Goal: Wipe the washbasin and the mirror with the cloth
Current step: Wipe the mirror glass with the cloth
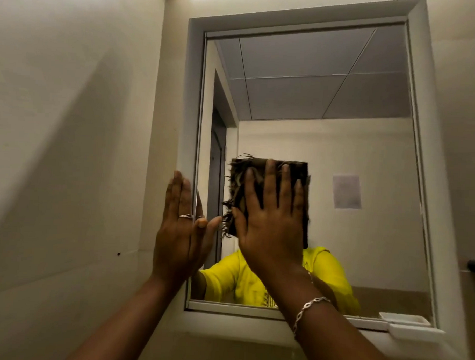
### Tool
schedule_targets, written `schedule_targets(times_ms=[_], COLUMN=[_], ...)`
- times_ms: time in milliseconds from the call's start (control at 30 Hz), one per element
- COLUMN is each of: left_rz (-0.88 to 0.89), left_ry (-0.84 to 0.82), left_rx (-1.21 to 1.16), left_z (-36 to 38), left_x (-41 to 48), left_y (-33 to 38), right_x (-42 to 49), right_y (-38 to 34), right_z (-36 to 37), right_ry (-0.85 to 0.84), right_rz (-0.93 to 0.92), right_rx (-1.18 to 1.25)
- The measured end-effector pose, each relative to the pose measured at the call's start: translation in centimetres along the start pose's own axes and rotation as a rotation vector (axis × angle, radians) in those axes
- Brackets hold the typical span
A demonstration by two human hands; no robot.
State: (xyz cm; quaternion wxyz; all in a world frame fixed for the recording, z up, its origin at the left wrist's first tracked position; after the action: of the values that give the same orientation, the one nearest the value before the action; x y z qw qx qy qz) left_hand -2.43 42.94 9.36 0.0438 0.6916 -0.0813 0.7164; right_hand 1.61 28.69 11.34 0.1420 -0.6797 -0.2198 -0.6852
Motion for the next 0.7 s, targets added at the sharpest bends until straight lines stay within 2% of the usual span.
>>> schedule_targets(times_ms=[133,333,700], left_rz=[-0.023,-0.048,-0.033], left_ry=[-0.007,-0.023,-0.012], left_rx=[-0.152,-0.179,-0.117], left_z=[-0.6,-0.4,-0.5], left_x=[0.1,0.0,0.1], left_y=[0.6,0.3,0.4], right_x=[0.4,1.0,0.5], right_y=[-2.8,-5.4,-2.8], right_z=[0.5,1.1,0.7], right_ry=[-0.039,-0.068,-0.077], right_rz=[-0.049,-0.181,-0.266], right_rx=[0.048,0.057,0.079])
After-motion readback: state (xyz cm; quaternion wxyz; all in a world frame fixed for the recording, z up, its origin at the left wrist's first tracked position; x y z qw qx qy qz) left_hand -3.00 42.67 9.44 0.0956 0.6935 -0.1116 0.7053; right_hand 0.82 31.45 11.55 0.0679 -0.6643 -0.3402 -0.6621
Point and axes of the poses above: each hand's wrist, its own x-axis towards the middle knuckle, its own z-axis out of the palm, y = z × x, the point moved 5 cm from there along x, towards the middle knuckle, and after that the axes turned 3 degrees about -x, right-handed, at the moved point
